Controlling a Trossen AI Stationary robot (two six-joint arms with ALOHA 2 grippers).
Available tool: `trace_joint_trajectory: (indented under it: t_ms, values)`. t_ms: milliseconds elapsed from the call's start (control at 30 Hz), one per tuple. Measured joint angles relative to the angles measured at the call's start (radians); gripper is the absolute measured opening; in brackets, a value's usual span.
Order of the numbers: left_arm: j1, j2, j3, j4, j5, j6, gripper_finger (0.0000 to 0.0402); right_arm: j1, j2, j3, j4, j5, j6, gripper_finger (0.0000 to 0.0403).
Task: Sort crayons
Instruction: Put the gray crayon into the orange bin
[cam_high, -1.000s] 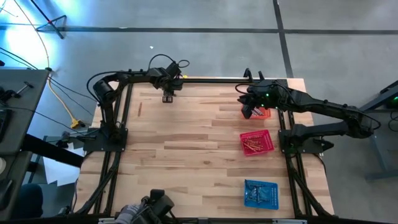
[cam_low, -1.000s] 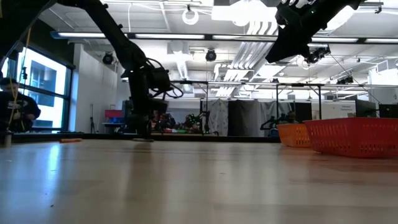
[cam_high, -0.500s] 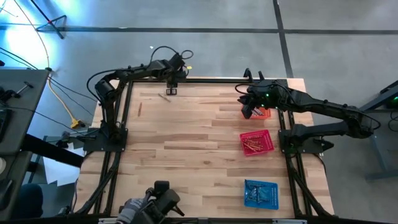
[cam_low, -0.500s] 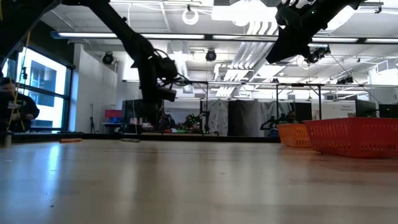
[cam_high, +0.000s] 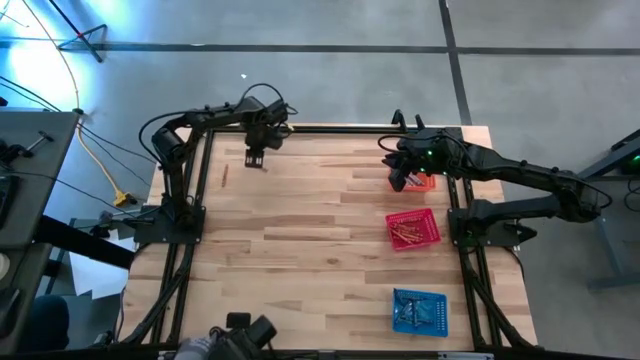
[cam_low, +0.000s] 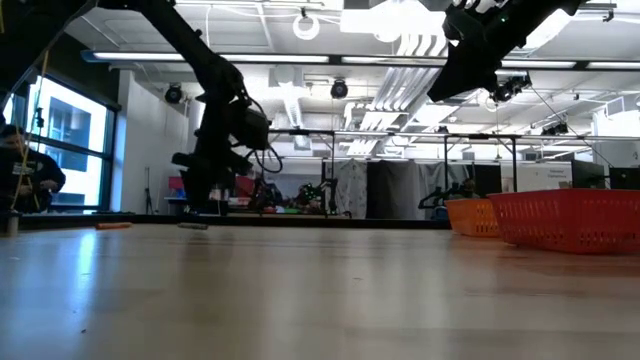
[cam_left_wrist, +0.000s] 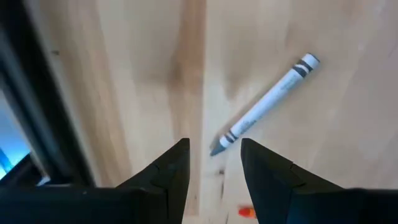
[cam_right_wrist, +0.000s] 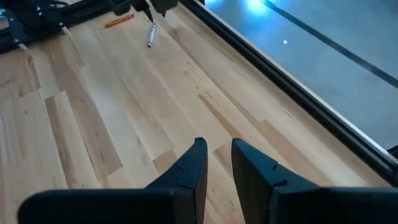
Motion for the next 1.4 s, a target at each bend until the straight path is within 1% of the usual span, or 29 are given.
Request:
trace_joint_trajectory:
  t_ms: [133,300,433,533,633,833,1000,1100,1167,1267,1400]
  values:
    - [-0.009,0.000,-0.048,-0.007,0.008,0.006,0.0135,0.000,0.000,0.000,-0.005,0.000,0.019,0.0069]
    - [-0.029,-0.001,-0.109,-0.078,0.013,-0.025,0.0135,0.000,0.000,0.000,-0.007,0.000,0.017,0.0069]
    - [-0.045,-0.001,-0.166,-0.009,0.009,0.017,0.0129,0.000,0.000,0.000,0.001,0.000,0.018,0.0069]
    - [-0.054,-0.005,-0.191,0.041,-0.005,0.019,0.0125,0.000,0.000,0.000,0.001,0.000,0.019,0.0069]
    - [-0.057,-0.006,-0.198,0.039,-0.019,0.006,0.0121,0.000,0.000,0.000,0.000,0.000,0.021,0.0069]
    - [-0.056,-0.001,-0.204,-0.038,-0.058,-0.016,0.0119,0.000,0.000,0.000,0.001,0.000,0.022,0.0069]
    - [-0.056,-0.001,-0.202,-0.033,-0.115,-0.035,0.0119,0.000,0.000,0.000,0.001,0.000,0.022,0.0069]
    - [-0.056,-0.002,-0.202,-0.037,-0.125,-0.043,0.0119,0.000,0.000,0.000,0.001,0.000,0.022,0.0069]
    - [-0.063,-0.002,-0.202,-0.048,-0.131,-0.042,0.0119,0.000,0.000,0.000,0.001,0.000,0.022,0.0069]
    - [-0.079,-0.002,-0.202,-0.048,-0.168,-0.041,0.0119,0.000,0.000,0.000,0.001,0.000,0.022,0.0069]
    - [-0.105,-0.002,-0.202,-0.040,-0.222,0.005,0.0119,0.000,0.000,0.000,0.002,0.000,0.022,0.0069]
